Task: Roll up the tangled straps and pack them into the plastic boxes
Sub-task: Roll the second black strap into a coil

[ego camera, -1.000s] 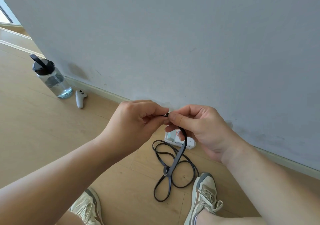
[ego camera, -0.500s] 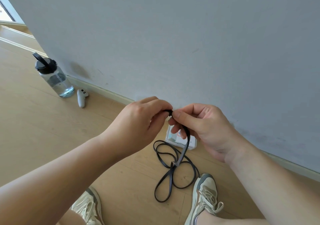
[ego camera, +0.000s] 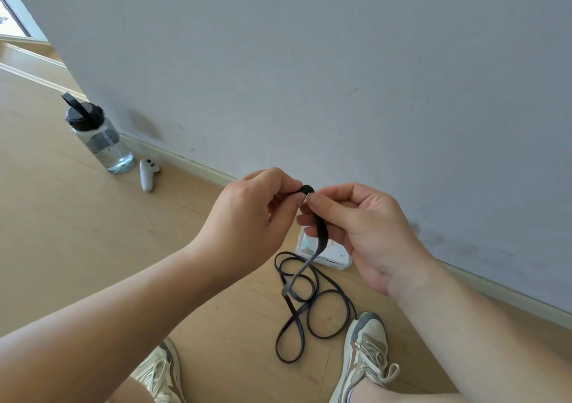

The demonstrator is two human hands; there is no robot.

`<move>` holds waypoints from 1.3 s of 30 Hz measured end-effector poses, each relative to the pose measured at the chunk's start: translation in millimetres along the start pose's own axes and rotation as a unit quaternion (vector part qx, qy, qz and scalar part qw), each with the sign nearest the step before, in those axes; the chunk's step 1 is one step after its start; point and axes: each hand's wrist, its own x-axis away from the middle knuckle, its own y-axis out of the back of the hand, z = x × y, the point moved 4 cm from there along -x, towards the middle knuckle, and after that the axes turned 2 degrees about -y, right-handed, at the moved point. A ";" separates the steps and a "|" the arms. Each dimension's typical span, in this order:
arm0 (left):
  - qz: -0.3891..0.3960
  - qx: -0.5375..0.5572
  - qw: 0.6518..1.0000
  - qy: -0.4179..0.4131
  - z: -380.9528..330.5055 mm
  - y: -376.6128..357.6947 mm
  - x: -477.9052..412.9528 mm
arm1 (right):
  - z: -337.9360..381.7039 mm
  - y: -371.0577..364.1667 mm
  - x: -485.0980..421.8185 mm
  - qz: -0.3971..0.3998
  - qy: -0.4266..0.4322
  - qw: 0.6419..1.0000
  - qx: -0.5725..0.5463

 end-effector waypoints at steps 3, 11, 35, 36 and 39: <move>-0.006 -0.003 1.000 -0.001 1.6 -0.2 -0.4 | 0.5 -0.1 0.0 0.007 -0.008 1.000 -0.001; -0.002 0.058 0.998 0.016 0.6 -0.2 -1.6 | -0.3 2.0 -1.6 0.025 0.006 1.000 0.012; 0.026 0.053 0.998 -0.010 -4.2 8.9 -6.2 | 11.1 1.3 -2.3 0.029 0.042 0.997 0.053; 0.020 0.052 0.998 -0.009 -5.1 9.7 -6.4 | 11.0 1.2 -2.9 0.036 0.031 0.998 0.041; 0.008 0.055 0.998 -0.008 -8.1 10.7 -6.5 | 10.9 -1.1 -3.9 0.057 0.022 0.998 0.026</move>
